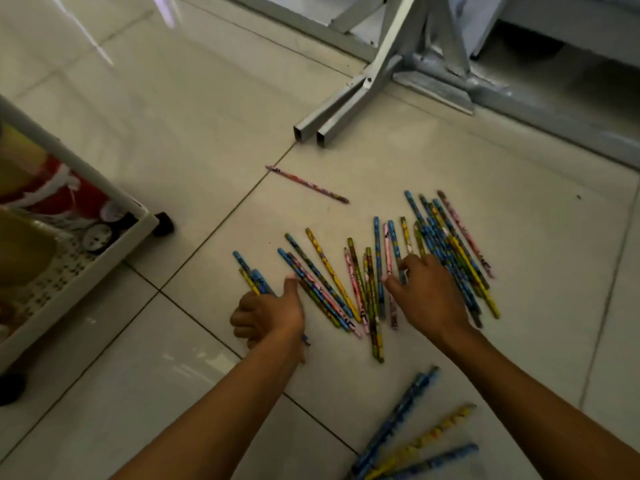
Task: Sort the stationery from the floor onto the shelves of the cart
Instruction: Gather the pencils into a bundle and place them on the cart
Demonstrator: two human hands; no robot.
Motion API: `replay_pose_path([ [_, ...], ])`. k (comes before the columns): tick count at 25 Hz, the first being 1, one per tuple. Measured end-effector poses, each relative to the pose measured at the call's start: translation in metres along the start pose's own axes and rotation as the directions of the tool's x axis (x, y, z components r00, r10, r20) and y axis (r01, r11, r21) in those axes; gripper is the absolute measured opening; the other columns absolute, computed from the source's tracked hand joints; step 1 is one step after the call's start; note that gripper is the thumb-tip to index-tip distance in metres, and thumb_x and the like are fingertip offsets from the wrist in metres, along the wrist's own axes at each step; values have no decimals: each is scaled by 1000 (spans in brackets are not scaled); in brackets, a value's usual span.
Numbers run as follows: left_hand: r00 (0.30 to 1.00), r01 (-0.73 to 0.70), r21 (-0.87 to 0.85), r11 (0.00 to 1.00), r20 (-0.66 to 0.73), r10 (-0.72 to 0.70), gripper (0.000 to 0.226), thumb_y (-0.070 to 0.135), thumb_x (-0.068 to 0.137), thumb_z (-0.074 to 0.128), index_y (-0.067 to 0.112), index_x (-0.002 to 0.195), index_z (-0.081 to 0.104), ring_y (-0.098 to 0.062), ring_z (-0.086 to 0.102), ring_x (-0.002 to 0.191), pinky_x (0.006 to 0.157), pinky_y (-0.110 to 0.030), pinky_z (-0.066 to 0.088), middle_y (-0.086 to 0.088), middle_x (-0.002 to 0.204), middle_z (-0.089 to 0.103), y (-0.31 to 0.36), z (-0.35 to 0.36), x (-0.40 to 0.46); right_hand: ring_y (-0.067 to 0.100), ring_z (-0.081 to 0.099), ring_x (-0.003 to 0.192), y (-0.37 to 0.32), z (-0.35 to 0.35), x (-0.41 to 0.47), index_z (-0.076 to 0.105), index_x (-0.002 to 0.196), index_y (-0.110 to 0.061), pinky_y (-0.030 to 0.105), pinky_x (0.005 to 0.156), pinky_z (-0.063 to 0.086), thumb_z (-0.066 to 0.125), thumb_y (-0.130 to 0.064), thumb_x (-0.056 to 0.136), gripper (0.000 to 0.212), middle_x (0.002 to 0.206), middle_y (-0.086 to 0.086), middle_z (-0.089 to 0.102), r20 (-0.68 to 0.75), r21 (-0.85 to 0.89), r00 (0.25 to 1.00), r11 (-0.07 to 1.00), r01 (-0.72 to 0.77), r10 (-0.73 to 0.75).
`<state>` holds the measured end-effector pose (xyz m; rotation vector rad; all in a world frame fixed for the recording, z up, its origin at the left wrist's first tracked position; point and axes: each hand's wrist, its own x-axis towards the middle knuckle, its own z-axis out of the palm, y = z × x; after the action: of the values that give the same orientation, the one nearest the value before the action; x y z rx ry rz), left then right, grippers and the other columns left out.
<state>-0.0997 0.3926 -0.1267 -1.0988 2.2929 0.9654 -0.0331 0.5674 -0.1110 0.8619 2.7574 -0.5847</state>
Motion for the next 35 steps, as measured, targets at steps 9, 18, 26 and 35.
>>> replay_pose_path([
  [9, 849, -496, 250, 832, -63, 525, 94, 62, 67, 71, 14, 136, 30, -32, 30, 123, 98, -42, 29, -11, 140, 28, 0, 68, -19, 28, 47, 117, 11, 24, 5, 39, 135, -10, 35, 86, 47, 56, -63, 83, 76, 135, 14, 35, -76, -75, 995, 995, -68, 62],
  [18, 590, -767, 365, 527, 79, 804, 71, 46, 80, 64, 9, 134, 38, -30, 42, 112, 89, -39, 40, -13, 127, 39, -13, 65, -13, 28, 48, 109, -10, 34, 3, 45, 123, -12, 34, 73, 41, 54, -57, 85, 60, 121, 11, 48, -79, -88, 997, 996, 14, -21],
  [26, 502, -829, 365, 423, 155, 851, 38, 24, 93, 52, 2, 123, 46, -34, 50, 104, 76, -40, 44, -19, 118, 47, -13, 55, 1, 26, 48, 107, -21, 42, -4, 41, 123, -10, 30, 67, 35, 55, -53, 87, 58, 121, 10, 42, -63, -40, 998, 999, 15, -18],
  [35, 576, -763, 487, 425, 213, 789, 29, 18, 93, 50, 3, 117, 43, -33, 49, 107, 75, -40, 43, -17, 119, 47, -6, 47, 9, 29, 50, 109, -26, 40, -13, 41, 124, -8, 32, 70, 34, 60, -43, 85, 55, 122, 11, 44, 1, -66, 1000, 998, -2, 2],
])
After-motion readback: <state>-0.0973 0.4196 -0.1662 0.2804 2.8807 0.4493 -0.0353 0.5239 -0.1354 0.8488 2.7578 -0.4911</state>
